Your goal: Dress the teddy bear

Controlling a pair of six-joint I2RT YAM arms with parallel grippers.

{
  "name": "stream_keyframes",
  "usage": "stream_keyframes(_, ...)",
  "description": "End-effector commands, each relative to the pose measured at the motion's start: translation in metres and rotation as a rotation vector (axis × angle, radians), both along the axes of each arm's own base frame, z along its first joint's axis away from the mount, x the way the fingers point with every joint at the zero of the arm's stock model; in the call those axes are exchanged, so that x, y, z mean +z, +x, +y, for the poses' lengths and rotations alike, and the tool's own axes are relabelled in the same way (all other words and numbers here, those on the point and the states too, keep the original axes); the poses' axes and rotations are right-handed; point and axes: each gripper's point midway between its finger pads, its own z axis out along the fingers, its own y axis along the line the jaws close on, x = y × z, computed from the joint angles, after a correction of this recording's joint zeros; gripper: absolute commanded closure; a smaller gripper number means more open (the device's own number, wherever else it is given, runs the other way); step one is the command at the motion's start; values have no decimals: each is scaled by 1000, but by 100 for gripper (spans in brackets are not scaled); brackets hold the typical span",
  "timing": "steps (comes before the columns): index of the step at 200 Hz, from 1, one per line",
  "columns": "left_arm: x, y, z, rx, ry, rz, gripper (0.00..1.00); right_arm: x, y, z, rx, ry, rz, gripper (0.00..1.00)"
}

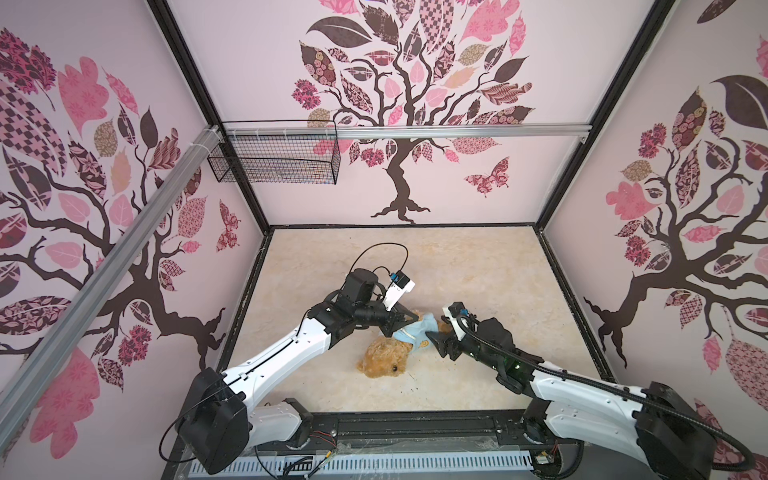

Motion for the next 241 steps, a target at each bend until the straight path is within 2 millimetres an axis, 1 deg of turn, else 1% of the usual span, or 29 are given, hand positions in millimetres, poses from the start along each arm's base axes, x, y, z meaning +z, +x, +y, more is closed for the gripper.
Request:
stream_keyframes(1,3,9,-6,41,-28,-10,100,30,2,-6,-7,-39,-91,21)
stream_keyframes(16,3,10,-8,54,-37,8,100,47,-4,-4,26,2,-123,20)
stream_keyframes(30,3,8,-11,57,-50,20,100,58,-10,1,64,41,-140,18)
stream_keyframes(60,1,7,-17,62,-69,43,100,74,-24,16,167,102,-171,15)
stream_keyframes(74,1,7,-18,66,-71,51,100,79,-27,23,202,122,-176,15)
stream_keyframes(95,1,5,-21,59,-83,60,100,81,-26,33,235,149,-172,16)
stream_keyframes(122,-1,1,-25,47,-84,68,100,78,-19,46,253,183,-155,20)
stream_keyframes(137,-2,0,-27,42,-87,77,100,74,-13,51,249,199,-139,23)
stream_keyframes(149,-2,-2,-29,33,-93,81,100,71,-10,55,244,209,-132,28)
stream_keyframes(165,1,-5,-32,20,-105,88,100,57,-5,57,231,193,-99,39)
stream_keyframes(174,5,-6,-33,13,-120,91,100,41,-1,55,205,163,-65,44)
stream_keyframes(187,17,-7,-35,3,-152,88,100,12,1,49,168,118,-13,49)
stream_keyframes(196,28,-8,-36,-2,-177,82,100,-7,-1,43,147,97,18,50)
stream_keyframes(207,41,-8,-37,-1,-208,71,100,-24,-3,36,123,88,44,50)
stream_keyframes(224,60,-9,-39,-8,-261,61,100,-44,-6,30,104,71,89,50)
stream_keyframes(241,71,-9,-40,-10,-296,60,100,-61,-10,27,99,51,136,49)
